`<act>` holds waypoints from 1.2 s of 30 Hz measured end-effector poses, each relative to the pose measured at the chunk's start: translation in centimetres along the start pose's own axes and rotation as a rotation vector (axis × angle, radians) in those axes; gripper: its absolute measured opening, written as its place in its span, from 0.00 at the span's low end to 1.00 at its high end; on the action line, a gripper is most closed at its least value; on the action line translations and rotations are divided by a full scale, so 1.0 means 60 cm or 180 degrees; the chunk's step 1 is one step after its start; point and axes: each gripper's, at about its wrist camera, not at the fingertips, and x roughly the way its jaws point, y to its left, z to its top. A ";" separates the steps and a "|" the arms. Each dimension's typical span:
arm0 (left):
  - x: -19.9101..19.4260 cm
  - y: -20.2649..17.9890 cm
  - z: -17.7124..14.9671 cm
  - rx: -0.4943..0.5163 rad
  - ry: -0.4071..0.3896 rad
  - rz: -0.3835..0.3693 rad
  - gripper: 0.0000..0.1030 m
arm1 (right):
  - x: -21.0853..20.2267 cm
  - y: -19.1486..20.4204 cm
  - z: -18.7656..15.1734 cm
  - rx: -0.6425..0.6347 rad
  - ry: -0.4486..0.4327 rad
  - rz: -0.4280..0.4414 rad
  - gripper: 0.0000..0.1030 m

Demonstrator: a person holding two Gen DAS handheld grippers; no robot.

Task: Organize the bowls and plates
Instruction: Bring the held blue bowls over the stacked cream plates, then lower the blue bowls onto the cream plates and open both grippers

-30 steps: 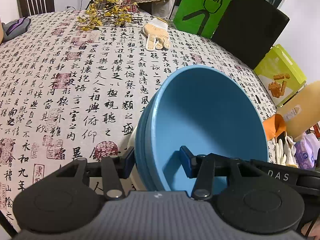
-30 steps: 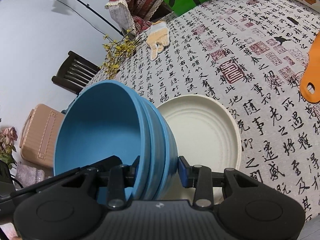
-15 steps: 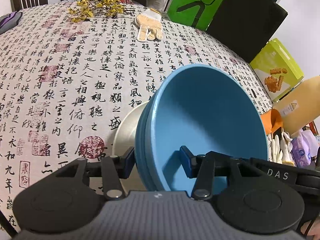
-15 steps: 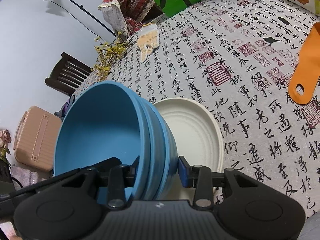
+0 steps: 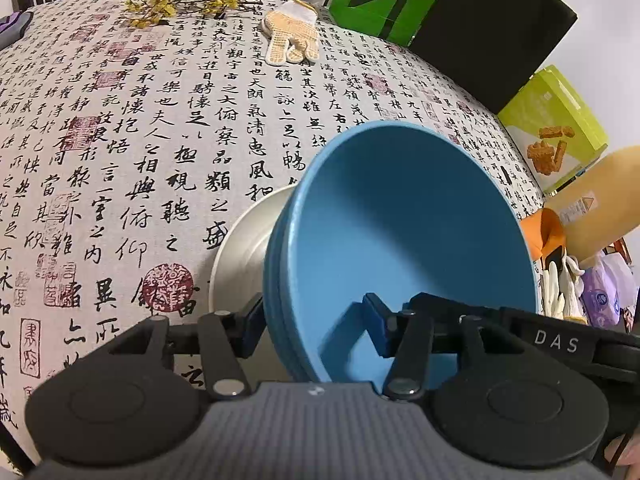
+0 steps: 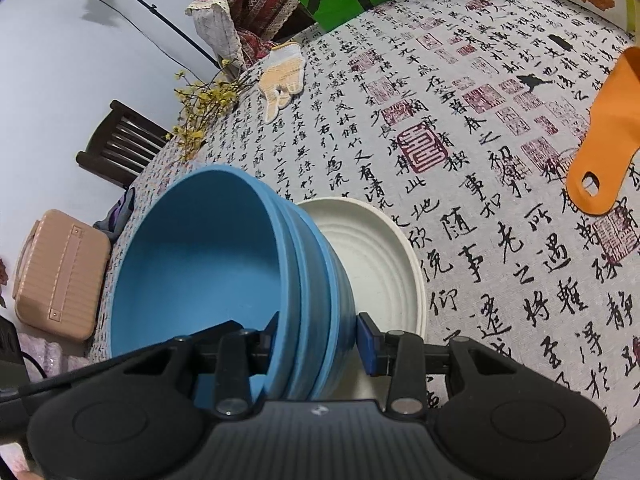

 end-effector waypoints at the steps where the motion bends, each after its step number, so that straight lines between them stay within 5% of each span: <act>1: 0.001 0.000 0.000 0.0007 0.0001 -0.0008 0.53 | 0.000 0.000 0.001 -0.0007 -0.0004 0.0009 0.37; 7: -0.008 0.008 -0.005 0.0036 -0.0062 -0.0080 0.71 | -0.022 -0.001 0.003 -0.0091 -0.0172 0.0206 0.53; 10: -0.025 0.007 -0.010 0.0107 -0.0203 -0.0103 0.81 | -0.043 0.006 0.003 -0.0254 -0.0337 0.0216 0.57; 15: -0.059 0.017 -0.026 0.0169 -0.0541 -0.0177 0.97 | -0.076 0.001 -0.010 -0.0409 -0.0609 0.0384 0.77; 21: -0.093 0.030 -0.061 0.0292 -0.1073 -0.0133 1.00 | -0.112 -0.002 -0.037 -0.0733 -0.1006 0.0499 0.99; 30: -0.142 0.026 -0.145 0.0517 -0.2076 0.0107 1.00 | -0.140 0.004 -0.110 -0.1257 -0.1620 0.0320 1.00; 36: -0.158 0.023 -0.199 0.0626 -0.2398 0.0304 1.00 | -0.152 0.004 -0.176 -0.1565 -0.2059 0.0101 1.00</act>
